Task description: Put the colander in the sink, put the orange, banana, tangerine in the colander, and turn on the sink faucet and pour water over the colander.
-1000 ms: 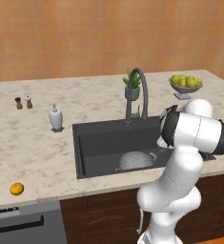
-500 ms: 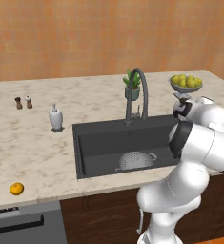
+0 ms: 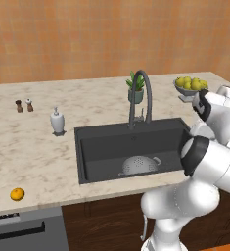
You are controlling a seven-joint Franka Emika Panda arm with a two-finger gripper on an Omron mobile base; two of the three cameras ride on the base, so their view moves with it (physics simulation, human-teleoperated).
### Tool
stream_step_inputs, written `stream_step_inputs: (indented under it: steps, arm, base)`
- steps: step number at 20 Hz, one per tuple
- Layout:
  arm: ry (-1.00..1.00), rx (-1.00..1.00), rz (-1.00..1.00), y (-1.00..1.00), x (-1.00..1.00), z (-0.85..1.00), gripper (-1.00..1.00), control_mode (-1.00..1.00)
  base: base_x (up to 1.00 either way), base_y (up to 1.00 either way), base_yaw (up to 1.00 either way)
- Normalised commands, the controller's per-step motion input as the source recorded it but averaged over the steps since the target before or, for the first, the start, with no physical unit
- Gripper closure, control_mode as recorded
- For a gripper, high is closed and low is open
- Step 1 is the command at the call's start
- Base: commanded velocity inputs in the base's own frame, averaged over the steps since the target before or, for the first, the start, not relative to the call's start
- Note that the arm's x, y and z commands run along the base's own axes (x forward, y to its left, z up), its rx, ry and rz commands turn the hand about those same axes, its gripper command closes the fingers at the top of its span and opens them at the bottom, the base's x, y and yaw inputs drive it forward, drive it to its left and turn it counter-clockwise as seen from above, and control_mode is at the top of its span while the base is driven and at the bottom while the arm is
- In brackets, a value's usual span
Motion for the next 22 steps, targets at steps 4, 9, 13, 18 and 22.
stream_step_inputs:
  steps: [4, 9, 13, 18, 22]
  arm:
    - [-0.13, -0.3, 0.0, -0.38, -0.44, 0.17, -1.0, -1.0]
    - [-0.24, -0.28, 0.0, -0.49, -0.38, 0.04, -1.0, -1.0]
    - [-0.03, -0.14, -0.03, -0.56, -0.13, 0.05, -1.0, -1.0]
    - [0.12, -0.05, -0.07, -0.56, 0.02, 0.04, -1.0, -1.0]
    - [0.18, 0.0, -0.08, -0.59, 0.23, 0.0, -1.0, -1.0]
  base:
    - [0.0, 0.0, 0.0]
    - [0.0, 0.0, 0.0]
    - [0.0, 0.0, 0.0]
    - [0.0, 0.0, 0.0]
    - [0.0, 0.0, 0.0]
